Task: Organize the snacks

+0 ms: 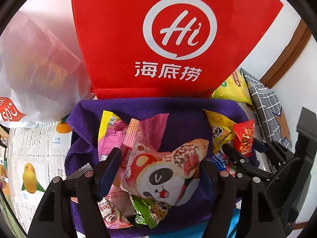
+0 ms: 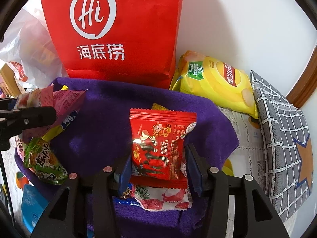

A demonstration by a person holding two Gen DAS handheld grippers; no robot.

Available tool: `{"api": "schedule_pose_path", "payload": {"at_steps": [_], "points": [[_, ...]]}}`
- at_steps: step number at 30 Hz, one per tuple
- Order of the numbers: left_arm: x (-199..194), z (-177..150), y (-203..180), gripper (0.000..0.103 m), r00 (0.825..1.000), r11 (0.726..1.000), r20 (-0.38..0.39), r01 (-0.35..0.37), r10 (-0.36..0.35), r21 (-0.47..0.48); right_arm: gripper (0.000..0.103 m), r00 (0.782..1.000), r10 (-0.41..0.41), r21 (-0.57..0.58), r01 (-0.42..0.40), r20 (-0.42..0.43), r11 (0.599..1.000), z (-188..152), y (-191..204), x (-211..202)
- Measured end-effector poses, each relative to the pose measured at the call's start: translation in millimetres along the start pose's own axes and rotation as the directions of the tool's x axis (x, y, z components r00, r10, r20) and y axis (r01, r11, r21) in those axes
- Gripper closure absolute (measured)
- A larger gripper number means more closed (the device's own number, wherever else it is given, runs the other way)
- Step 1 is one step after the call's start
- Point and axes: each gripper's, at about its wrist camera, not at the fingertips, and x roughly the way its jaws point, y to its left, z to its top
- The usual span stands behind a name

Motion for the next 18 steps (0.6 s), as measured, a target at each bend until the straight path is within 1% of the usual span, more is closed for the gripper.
{"api": "schedule_pose_path", "payload": {"at_steps": [1,2,5,7,10,11,18], "points": [[-2,0,0,0.032,1.000,1.000,0.003,0.003,-0.003,-0.003,0.046,1.000,-0.005,-0.001,0.005,0.001,1.000,0,2,-1],[-5,1,1,0.032,1.000,1.000,0.009,0.011,-0.011,-0.008,0.044,1.000,-0.011,-0.002,0.011,0.003,1.000,0,3,-1],[-13,1,2,0.032,1.000,1.000,0.012,0.026,-0.026,-0.006,0.044,0.999,-0.032,0.000,0.032,0.004,0.999,-3,6,-4],[-18,1,1,0.031,0.999,0.999,0.021,0.032,-0.032,-0.002,0.044,1.000,-0.030,0.026,0.030,0.006,0.999,-5,5,-9],[-28,1,0,0.028,0.998,0.999,0.032,0.047,-0.047,0.001,0.033,0.999,-0.018,0.082,0.015,0.028,0.996,-9,3,-21],[-31,1,-1,0.028,0.998,0.999,0.035,0.052,-0.052,0.001,0.032,0.999,-0.017,0.093,0.014,0.035,0.996,-10,3,-26],[-62,-3,-7,0.024,0.993,0.996,0.074,0.088,-0.088,0.011,0.031,0.998,-0.028,0.156,0.019,0.055,0.988,-12,4,-68]]}}
